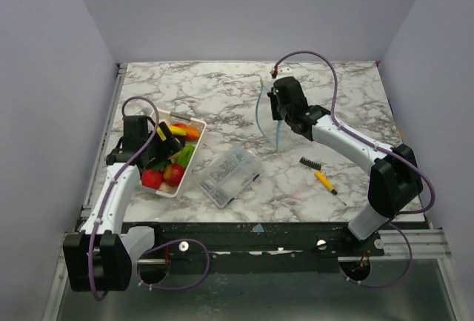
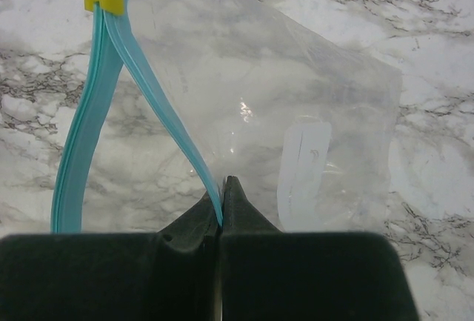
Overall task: Place the food in the zip-top bag and seal the zipper
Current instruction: Adjust the fake fruit in the bin.
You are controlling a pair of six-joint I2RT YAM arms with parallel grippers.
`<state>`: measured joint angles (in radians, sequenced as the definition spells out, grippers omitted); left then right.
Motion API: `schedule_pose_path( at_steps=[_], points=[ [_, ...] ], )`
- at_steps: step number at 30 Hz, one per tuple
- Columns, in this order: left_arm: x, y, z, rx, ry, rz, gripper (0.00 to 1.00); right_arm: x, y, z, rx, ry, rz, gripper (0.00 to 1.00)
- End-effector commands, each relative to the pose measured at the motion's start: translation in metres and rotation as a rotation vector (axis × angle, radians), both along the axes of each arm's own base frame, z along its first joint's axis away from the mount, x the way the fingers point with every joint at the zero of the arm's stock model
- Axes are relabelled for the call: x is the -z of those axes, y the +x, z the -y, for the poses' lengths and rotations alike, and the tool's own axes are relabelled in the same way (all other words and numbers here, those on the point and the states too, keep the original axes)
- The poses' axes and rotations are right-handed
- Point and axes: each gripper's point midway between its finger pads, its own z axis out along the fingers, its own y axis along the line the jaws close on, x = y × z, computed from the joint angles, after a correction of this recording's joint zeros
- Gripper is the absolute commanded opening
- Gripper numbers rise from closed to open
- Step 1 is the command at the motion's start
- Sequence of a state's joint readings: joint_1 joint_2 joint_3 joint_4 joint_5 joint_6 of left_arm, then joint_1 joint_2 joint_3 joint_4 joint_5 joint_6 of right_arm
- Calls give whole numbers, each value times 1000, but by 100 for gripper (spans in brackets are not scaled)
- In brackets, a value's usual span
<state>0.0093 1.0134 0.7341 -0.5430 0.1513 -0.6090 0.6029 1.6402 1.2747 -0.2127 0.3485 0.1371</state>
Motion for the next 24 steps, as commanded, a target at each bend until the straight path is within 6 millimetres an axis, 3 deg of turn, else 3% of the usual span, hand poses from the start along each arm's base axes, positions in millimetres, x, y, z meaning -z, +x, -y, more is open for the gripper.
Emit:
schedule_pose_path(
  at_steps=[1, 4, 8, 11, 15, 19, 24],
  points=[
    [-9, 10, 6, 56, -2, -19, 99, -4, 1, -7, -21, 7, -5, 1],
    [-18, 11, 3, 81, 37, -25, 99, -4, 1, -7, -24, 8, -6, 1],
    [-38, 18, -25, 16, 181, 24, 99, -6, 1, -8, -28, 12, -5, 1],
    [-54, 33, -48, -59, 266, 75, 98, -6, 1, -10, -34, 17, -8, 1],
    [-67, 61, -54, -73, 262, 98, 99, -4, 0, -11, -37, 18, -17, 1],
    [-48, 91, -62, -64, 279, 18, 99, -5, 0, -12, -44, 26, -16, 1],
    [-8, 99, -59, -42, 243, -128, 98, -7, -1, -12, -44, 29, -13, 0]
  ],
)
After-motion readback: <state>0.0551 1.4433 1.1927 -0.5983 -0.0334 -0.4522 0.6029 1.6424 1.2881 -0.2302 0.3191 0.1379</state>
